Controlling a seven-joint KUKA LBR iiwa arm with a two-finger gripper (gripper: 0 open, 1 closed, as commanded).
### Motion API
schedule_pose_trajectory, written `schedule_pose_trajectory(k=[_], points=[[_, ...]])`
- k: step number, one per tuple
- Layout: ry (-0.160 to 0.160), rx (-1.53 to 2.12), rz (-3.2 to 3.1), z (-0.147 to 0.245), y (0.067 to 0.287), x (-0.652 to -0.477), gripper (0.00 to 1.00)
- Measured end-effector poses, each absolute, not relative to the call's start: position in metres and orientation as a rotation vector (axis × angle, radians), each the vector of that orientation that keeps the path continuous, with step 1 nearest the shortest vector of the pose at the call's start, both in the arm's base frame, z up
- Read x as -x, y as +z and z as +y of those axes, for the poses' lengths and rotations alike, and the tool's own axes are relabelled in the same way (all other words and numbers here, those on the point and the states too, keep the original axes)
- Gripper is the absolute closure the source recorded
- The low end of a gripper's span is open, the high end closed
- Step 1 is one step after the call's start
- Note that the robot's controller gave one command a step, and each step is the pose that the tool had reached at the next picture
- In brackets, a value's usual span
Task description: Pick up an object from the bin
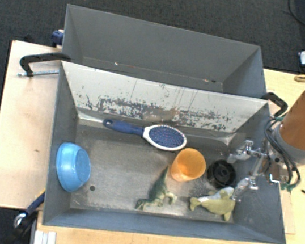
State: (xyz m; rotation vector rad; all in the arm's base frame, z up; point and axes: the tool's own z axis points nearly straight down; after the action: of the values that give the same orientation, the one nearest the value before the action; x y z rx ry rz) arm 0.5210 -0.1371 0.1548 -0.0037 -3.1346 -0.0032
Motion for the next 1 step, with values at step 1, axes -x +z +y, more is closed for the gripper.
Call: schedule_pose_trajectory(k=[1], points=[[0.014,-0.424,-3.139,-0.1244,0.0775,-0.4993,0.00]])
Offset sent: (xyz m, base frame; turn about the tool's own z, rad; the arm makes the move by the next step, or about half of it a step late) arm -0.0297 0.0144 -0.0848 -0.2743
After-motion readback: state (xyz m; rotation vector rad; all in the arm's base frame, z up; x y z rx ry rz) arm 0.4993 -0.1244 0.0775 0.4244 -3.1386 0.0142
